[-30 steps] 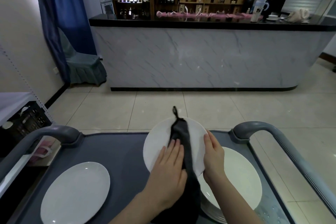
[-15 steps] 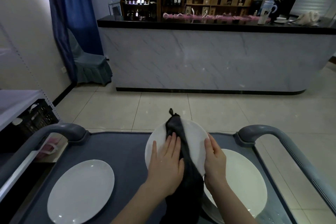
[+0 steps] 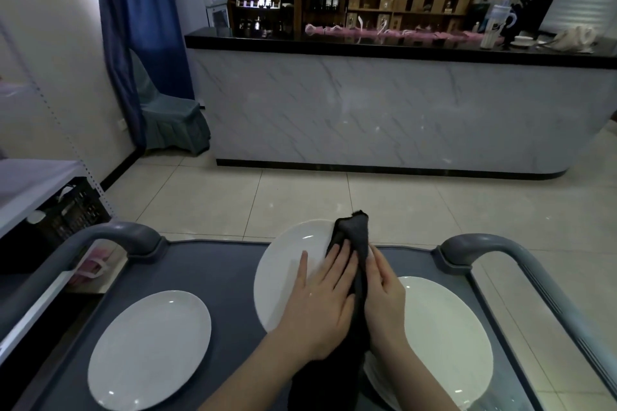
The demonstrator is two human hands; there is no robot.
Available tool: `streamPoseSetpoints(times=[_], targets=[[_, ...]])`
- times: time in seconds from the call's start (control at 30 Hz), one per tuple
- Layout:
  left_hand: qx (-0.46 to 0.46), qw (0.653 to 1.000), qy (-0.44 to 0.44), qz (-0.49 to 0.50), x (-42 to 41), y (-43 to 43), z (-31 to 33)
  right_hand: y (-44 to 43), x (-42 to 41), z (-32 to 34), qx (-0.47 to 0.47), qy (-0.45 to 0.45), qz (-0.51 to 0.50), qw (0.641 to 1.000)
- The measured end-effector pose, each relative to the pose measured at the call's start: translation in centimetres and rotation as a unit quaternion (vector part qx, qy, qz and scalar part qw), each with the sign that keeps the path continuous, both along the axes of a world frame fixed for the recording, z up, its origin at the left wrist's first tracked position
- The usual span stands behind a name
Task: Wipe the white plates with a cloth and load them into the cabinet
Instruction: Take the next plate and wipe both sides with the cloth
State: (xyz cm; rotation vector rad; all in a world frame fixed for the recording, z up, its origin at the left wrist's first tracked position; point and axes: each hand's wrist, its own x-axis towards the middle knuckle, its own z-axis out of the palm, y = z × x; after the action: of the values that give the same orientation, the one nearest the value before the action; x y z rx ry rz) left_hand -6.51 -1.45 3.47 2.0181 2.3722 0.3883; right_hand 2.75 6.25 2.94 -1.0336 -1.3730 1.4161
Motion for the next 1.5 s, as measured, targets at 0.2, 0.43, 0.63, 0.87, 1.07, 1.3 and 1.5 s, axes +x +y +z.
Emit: streamPoseSetpoints(times=[0.2,0.43,0.63,0.87,1.07,1.3,1.5], targets=[[-0.027,0.995,-0.038,0.093,-2.8,0.3,-1.7,0.6,0.4,0.0,-0.001,0.001,-0.028,1.000],[-0.005,0.992,-0.020,0.124,-3.1,-3.8,-3.7,2.0,1.4,1.1,0.005,0.007,-0.055,0.998],[0.021,0.996,-0.065,0.052,0.1,-1.8,-2.3,-0.3,-0.2,0.0,0.006,-0.001,-0.040,0.999],[-0.001,0.994,-0.065,0.084,-3.2,0.2,-2.7,-1.2,0.0,0.0,0.034,-0.032,0.011,0.999],[-0.003,0.979,-0.111,0.170,-7.3,-2.3,-4.5,-0.4,1.1,1.1,0.043,-0.032,0.040,0.998],[0.135,0.907,-0.373,0.143,-9.7,-2.9,-2.2,1.4,1.1,1.4,0.117,-0.144,0.157,0.970],[0.152,0.905,-0.386,0.093,-10.3,-2.5,-0.2,2.3,0.4,1.6,0.207,-0.219,0.247,0.921]])
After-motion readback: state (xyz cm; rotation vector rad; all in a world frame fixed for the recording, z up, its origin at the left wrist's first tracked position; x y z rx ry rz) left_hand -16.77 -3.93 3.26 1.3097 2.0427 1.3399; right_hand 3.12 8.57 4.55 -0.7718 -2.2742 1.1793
